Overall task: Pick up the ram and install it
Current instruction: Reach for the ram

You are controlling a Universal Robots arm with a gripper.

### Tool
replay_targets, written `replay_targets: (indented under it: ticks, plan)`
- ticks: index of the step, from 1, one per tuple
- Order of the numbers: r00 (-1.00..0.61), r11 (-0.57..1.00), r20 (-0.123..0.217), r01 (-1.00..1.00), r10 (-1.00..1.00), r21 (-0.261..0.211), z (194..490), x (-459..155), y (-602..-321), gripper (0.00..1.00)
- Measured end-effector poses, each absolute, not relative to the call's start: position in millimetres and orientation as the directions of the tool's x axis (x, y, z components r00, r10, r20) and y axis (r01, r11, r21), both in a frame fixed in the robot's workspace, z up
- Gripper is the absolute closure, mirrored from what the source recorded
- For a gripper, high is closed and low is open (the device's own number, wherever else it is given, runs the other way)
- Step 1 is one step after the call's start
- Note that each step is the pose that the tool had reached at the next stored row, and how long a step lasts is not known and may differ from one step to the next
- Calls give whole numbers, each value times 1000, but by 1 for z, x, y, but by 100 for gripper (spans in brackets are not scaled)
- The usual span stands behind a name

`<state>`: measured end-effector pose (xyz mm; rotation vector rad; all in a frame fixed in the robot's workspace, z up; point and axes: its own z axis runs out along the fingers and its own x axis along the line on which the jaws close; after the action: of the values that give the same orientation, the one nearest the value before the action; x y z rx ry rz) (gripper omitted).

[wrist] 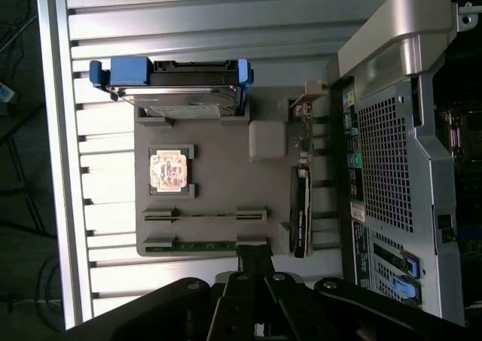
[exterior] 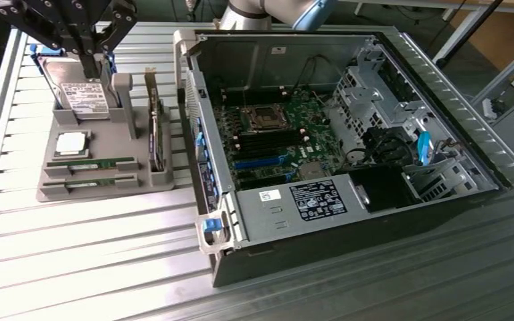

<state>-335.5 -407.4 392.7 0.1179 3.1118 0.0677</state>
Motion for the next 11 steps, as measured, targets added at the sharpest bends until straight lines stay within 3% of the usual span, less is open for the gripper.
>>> replay_targets:
  ticks: [11]
  plan:
    - [-997, 996, -25, 75, 76, 44, 393, -336, -419, 91]
